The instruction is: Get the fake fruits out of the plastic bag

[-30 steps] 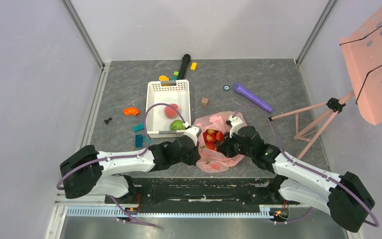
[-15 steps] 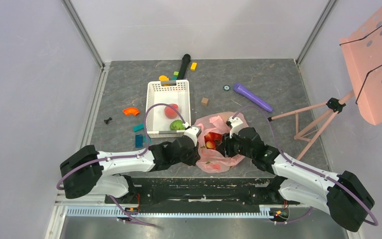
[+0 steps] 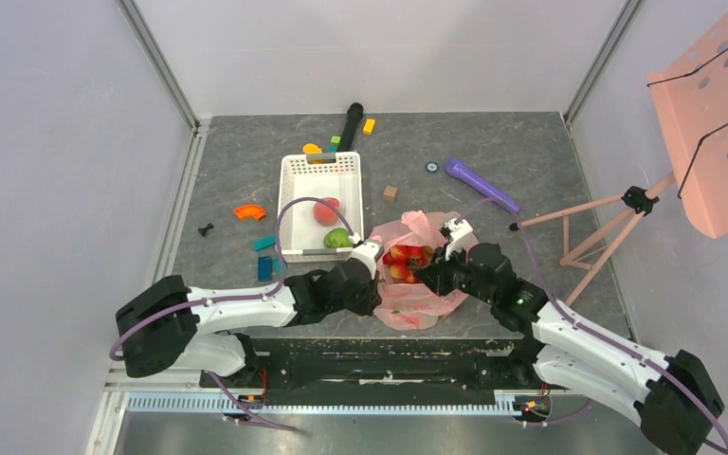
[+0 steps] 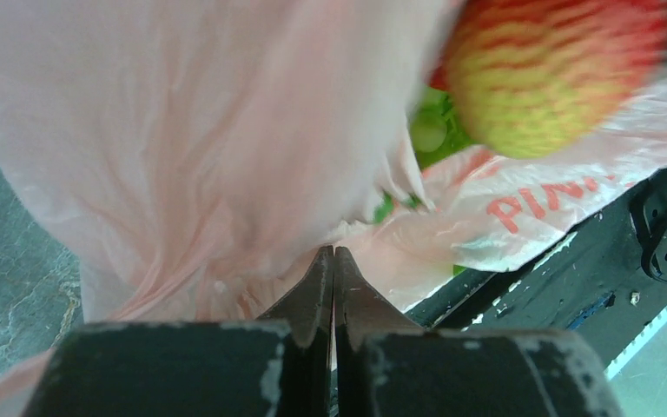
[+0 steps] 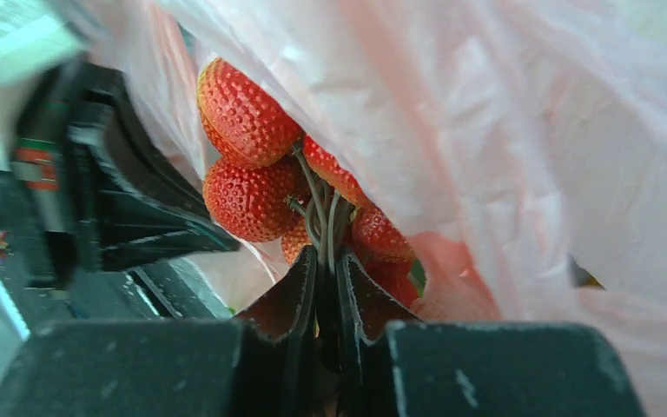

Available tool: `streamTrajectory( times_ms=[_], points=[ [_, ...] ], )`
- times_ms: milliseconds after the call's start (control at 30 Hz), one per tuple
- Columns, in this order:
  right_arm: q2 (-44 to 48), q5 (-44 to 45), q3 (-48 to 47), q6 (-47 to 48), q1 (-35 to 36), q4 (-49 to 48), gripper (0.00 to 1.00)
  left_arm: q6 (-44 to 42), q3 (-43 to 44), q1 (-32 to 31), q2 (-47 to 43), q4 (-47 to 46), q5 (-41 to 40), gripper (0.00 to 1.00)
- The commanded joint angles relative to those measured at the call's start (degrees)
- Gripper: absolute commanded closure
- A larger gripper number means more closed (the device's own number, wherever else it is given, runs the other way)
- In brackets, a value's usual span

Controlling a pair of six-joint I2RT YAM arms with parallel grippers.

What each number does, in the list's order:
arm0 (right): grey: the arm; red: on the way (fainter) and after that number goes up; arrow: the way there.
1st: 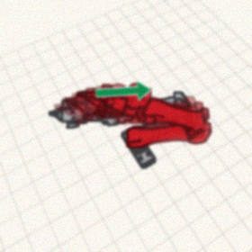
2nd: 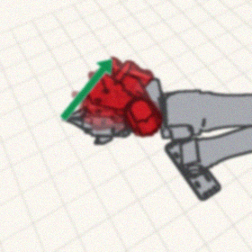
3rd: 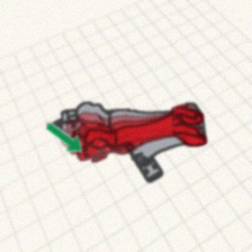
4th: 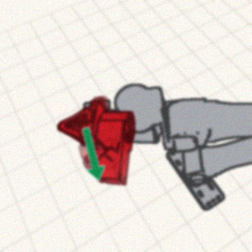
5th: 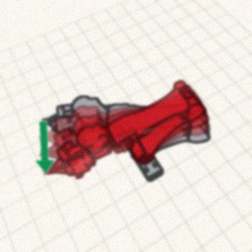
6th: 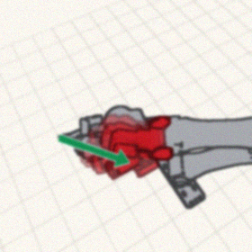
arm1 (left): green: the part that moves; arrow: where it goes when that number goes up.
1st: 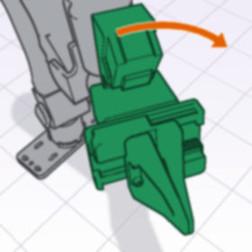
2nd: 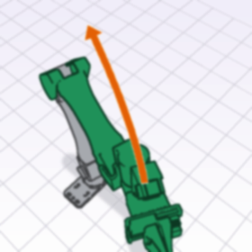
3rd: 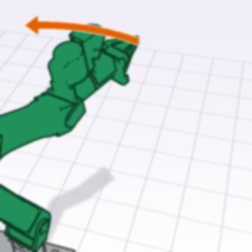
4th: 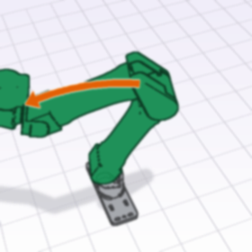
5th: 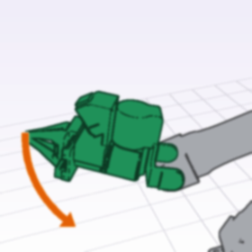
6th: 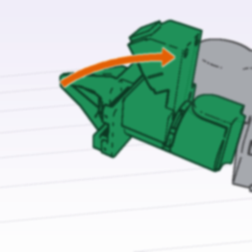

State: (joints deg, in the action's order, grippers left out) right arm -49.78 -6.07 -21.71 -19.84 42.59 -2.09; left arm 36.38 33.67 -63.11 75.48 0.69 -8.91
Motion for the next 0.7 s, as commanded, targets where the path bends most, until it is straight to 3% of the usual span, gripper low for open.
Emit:
streamTrajectory(
  times_ms=[0,333,667],
  points=[
    [5.83,-1.71,-4.04,0.56,0.06,-3.53,0.94,1.55,0.90,-0.08,0.79,-1.04,-0.70,0.98],
    [15.39,-2.72,-2.88,-2.05,0.10,-8.01,0.91,1.84,0.60,-0.11,0.80,-1.39,-0.68,0.98],
    [22.05,0.88,8.09,-13.47,0.02,-26.27,0.93,2.10,0.11,-0.10,0.41,-2.45,-0.33,0.98]
  ],
)
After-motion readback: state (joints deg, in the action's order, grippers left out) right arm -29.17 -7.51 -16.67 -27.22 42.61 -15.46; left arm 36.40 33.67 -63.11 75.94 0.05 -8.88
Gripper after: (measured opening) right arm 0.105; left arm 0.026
